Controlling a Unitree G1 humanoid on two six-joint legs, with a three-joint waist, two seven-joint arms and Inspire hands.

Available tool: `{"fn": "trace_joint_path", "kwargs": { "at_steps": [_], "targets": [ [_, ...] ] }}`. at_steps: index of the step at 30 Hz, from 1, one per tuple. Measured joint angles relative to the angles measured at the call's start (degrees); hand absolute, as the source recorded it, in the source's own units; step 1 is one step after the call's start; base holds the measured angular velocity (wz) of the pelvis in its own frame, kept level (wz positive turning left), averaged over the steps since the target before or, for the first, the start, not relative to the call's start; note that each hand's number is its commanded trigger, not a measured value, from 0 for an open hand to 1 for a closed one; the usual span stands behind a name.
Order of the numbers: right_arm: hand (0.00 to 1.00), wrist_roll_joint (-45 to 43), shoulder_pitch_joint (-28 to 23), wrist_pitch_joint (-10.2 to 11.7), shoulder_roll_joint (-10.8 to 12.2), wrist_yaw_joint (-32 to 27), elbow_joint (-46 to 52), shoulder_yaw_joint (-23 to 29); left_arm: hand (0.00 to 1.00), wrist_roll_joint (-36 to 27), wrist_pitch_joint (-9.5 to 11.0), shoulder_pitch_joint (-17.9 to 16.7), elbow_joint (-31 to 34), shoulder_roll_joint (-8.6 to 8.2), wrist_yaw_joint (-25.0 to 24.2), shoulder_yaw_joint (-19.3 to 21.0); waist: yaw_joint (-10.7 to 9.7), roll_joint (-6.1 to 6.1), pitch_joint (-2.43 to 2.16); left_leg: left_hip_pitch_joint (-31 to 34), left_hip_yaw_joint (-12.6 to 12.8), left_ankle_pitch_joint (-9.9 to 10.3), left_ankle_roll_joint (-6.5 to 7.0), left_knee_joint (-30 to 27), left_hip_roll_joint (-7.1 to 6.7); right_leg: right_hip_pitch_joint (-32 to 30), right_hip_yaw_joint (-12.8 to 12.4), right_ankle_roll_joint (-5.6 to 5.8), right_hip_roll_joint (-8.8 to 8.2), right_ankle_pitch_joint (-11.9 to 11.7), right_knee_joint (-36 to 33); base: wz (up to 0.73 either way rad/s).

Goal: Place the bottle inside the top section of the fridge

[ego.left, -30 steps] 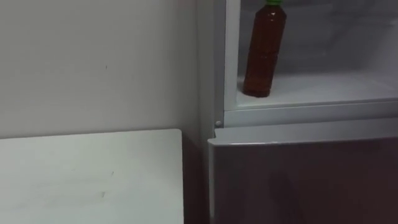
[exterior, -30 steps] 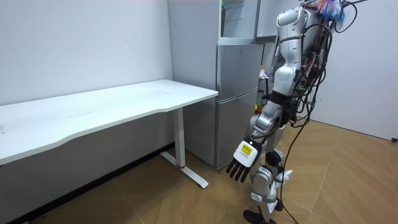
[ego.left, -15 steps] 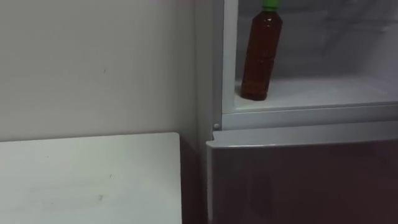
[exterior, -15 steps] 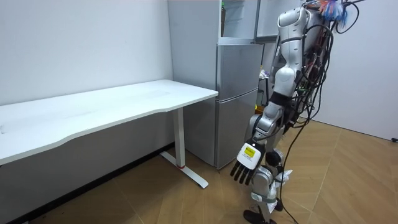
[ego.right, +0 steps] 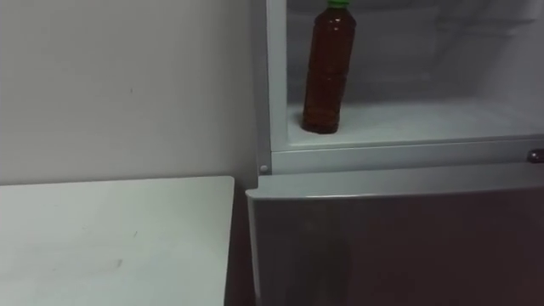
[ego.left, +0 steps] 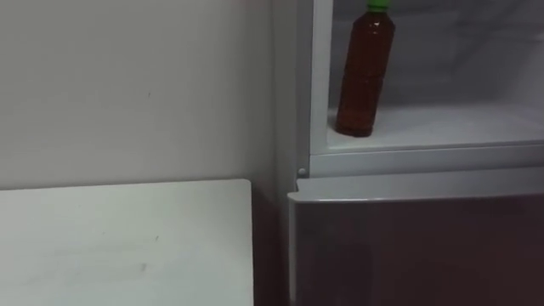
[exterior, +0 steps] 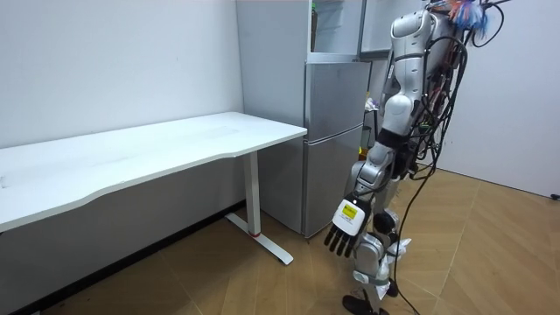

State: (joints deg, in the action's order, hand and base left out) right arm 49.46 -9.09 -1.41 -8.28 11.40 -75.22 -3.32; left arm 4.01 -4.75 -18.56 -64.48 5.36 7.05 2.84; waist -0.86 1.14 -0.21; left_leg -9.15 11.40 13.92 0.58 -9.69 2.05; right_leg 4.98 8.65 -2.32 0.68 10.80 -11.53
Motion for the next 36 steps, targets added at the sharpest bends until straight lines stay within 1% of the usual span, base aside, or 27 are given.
{"fn": "trace_joint_path", "kwargs": {
  "at_steps": [6,8,9,10,11,14,15,16,17,19,20,21,22,23,24,25,27,29,30,32,33,34,35,36],
  "targets": [
    [0.00,1.9,0.0,-0.1,0.1,-0.1,-0.4,0.0,0.00,0.0,0.0,0.0,0.1,0.01,-0.1,0.3,0.0,-0.05,0.11,-0.2,0.0,0.0,-0.01,0.1,-0.01,0.2,-0.7,0.08,0.30,-0.1,0.8,0.00],
    [0.00,2.4,-0.2,-0.6,0.2,-0.1,-0.4,0.3,0.00,0.0,-0.1,0.0,0.1,0.01,-0.1,0.7,-0.1,-0.23,0.16,-0.3,0.0,0.0,-0.02,0.1,0.02,0.2,-0.8,0.08,0.34,-0.1,0.9,0.00],
    [0.00,2.5,0.0,-1.0,0.3,-0.1,-0.4,1.0,0.00,0.0,-0.1,0.0,0.2,0.01,-0.1,1.0,-0.3,-0.41,0.27,-0.3,0.0,0.0,-0.03,0.2,0.05,0.3,-0.7,0.08,0.35,-0.1,0.9,0.00],
    [0.00,3.0,-0.1,-1.2,0.5,-0.1,-0.4,2.5,0.00,0.2,-0.1,0.1,0.3,0.01,-0.1,1.7,-0.3,-0.63,0.42,-0.4,0.0,0.0,-0.05,0.2,0.08,0.5,-0.7,0.06,0.37,-0.1,1.0,0.00],
    [0.00,3.2,-0.2,-1.2,0.5,-0.1,-0.4,3.0,0.00,0.3,0.0,0.1,0.3,0.03,-0.1,1.9,-0.4,-0.69,0.43,-0.5,0.0,0.0,-0.08,0.2,0.10,0.6,-0.7,0.05,0.38,-0.1,1.0,0.00],
    [0.00,7.8,-0.2,-1.2,0.2,-0.8,-0.4,5.8,0.00,0.0,0.1,0.0,0.3,0.19,-0.1,2.1,-0.5,-0.99,0.43,-0.6,0.1,0.1,-0.14,0.2,0.12,0.6,-0.6,0.05,0.40,0.0,1.1,0.00],
    [0.00,8.7,-0.2,-1.2,0.0,-1.2,-0.1,7.9,0.00,0.0,0.2,0.0,0.3,0.32,-0.1,2.4,-0.5,-1.22,0.39,-0.6,0.1,0.1,-0.14,0.2,0.11,0.6,-0.6,0.05,0.40,0.0,1.0,0.00],
    [0.00,9.0,-0.1,-1.2,-0.3,-2.3,0.8,10.6,0.00,0.0,0.5,0.0,0.3,0.35,-0.1,3.9,-0.6,-1.42,0.38,-0.7,0.2,0.1,-0.14,0.1,0.13,0.6,-0.7,0.04,0.40,0.0,0.9,0.00],
    [0.00,9.1,-0.2,-1.2,-0.4,-3.0,1.7,12.2,0.00,0.0,0.7,0.0,0.4,0.38,-0.1,4.6,-0.7,-1.53,0.39,-0.7,0.2,0.1,-0.14,0.1,0.14,0.6,-0.7,0.03,0.40,0.0,0.9,0.00],
    [0.00,9.5,-0.2,-1.1,-1.1,-5.5,6.5,19.2,0.00,0.0,1.5,-0.3,0.5,0.66,0.0,8.9,-1.8,-2.06,0.39,-0.9,0.2,0.1,-0.14,0.2,0.14,0.8,-0.7,0.01,0.40,0.0,0.8,0.00],
    [0.00,9.8,-0.2,-1.1,-1.5,-6.1,8.0,20.4,0.00,0.0,1.6,-0.5,0.5,0.86,0.0,9.5,-2.0,-2.12,0.39,-1.0,0.2,0.1,-0.14,0.2,0.13,0.8,-0.8,0.01,0.40,0.0,0.7,-0.05],
    [0.00,10.8,-0.1,-1.0,-2.8,-7.5,11.1,21.1,0.00,0.1,1.6,-0.6,0.8,1.47,0.3,10.1,-2.2,-2.27,0.37,-1.2,0.3,0.1,-0.14,0.3,0.12,0.8,-0.9,0.01,0.40,0.0,0.7,-0.11],
    [0.00,11.3,0.2,-0.9,-4.2,-8.7,13.3,22.3,0.00,0.2,2.0,-0.6,1.0,2.15,0.5,10.5,-2.4,-2.77,0.21,-1.4,0.5,0.1,-0.14,0.5,0.10,0.8,-1.2,0.01,0.45,0.0,0.6,-0.11],
    [0.00,11.5,0.4,-0.9,-4.9,-9.5,14.6,23.3,0.00,0.3,2.3,-0.6,1.0,2.50,0.9,10.6,-2.5,-2.61,0.34,-1.5,0.5,0.1,-0.14,0.5,0.10,0.9,-1.2,0.01,0.47,0.0,0.6,-0.06],
    [0.00,11.6,1.1,-0.2,-5.7,-11.2,16.5,25.4,0.00,0.2,2.8,-0.6,1.1,3.08,1.4,11.2,-2.7,-2.97,0.35,-1.5,0.7,0.1,-0.14,0.5,0.10,0.9,-1.3,0.01,0.49,0.0,0.6,0.00],
    [0.00,11.7,1.3,0.5,-6.0,-13.0,19.5,27.3,0.00,0.2,2.8,-0.7,1.7,3.53,1.5,12.0,-2.9,-3.37,0.38,-1.4,0.8,0.1,-0.14,0.5,0.12,0.8,-1.4,0.01,0.54,0.0,0.6,0.00],
    [0.00,11.0,1.2,0.8,-6.6,-15.2,24.7,28.9,0.00,0.0,2.8,-1.6,3.6,3.80,1.5,12.4,-3.7,-3.97,0.34,-1.2,0.9,0.1,-0.14,0.6,0.13,0.5,-1.4,0.01,0.56,0.0,0.6,-0.02],
    [0.00,8.5,0.7,0.9,-6.8,-18.5,31.0,31.2,0.00,0.2,2.8,-2.4,5.2,3.72,1.5,12.8,-3.7,-4.15,0.34,-1.3,1.1,0.1,-0.15,0.7,0.14,0.4,-1.5,0.00,0.59,-0.1,0.6,-0.10],
    [0.00,6.5,0.6,1.5,-7.2,-20.8,35.1,32.0,0.00,0.5,2.9,-2.9,6.3,3.64,1.5,12.8,-3.8,-4.15,0.33,-1.3,1.2,0.1,-0.15,0.9,0.12,0.1,-1.9,0.03,0.65,-0.1,0.6,-0.12],
    [0.00,3.5,0.7,1.9,-8.0,-24.3,41.1,32.1,0.00,0.7,2.9,-2.8,6.7,3.66,2.0,12.8,-4.0,-4.37,0.20,-1.0,1.3,0.1,-0.13,1.0,0.05,-0.2,-2.1,0.05,0.64,-0.2,0.6,-0.07],
    [0.00,2.1,0.7,2.3,-8.2,-26.5,45.2,32.1,0.00,0.7,2.9,-2.8,7.1,3.67,2.4,12.8,-4.2,-4.36,0.22,-0.9,1.3,0.1,-0.13,1.0,0.04,-0.3,-2.1,0.06,0.63,-0.2,0.5,-0.03],
    [0.00,1.4,0.7,3.2,-8.5,-28.2,48.2,32.2,0.00,0.7,3.0,-2.7,7.8,3.69,2.5,12.8,-4.3,-4.30,0.28,-0.9,1.2,0.1,-0.13,1.0,0.02,-0.3,-2.2,0.06,0.64,-0.2,0.6,0.00],
    [0.00,1.1,0.7,3.4,-8.7,-29.1,49.5,32.2,0.00,0.7,3.0,-2.7,8.2,3.69,2.5,12.8,-4.4,-4.37,0.28,-0.9,1.2,0.1,-0.13,1.0,-0.04,-0.3,-2.2,0.06,0.63,-0.2,0.6,0.00],
    [0.00,-0.4,0.8,3.3,-8.9,-31.3,52.4,32.4,0.00,0.7,3.0,-2.7,9.1,3.66,2.5,12.8,-4.4,-4.79,0.05,-0.9,1.2,0.1,-0.13,1.1,-0.38,-0.3,-2.1,0.09,0.63,-0.1,0.6,0.03]
  ]
}}
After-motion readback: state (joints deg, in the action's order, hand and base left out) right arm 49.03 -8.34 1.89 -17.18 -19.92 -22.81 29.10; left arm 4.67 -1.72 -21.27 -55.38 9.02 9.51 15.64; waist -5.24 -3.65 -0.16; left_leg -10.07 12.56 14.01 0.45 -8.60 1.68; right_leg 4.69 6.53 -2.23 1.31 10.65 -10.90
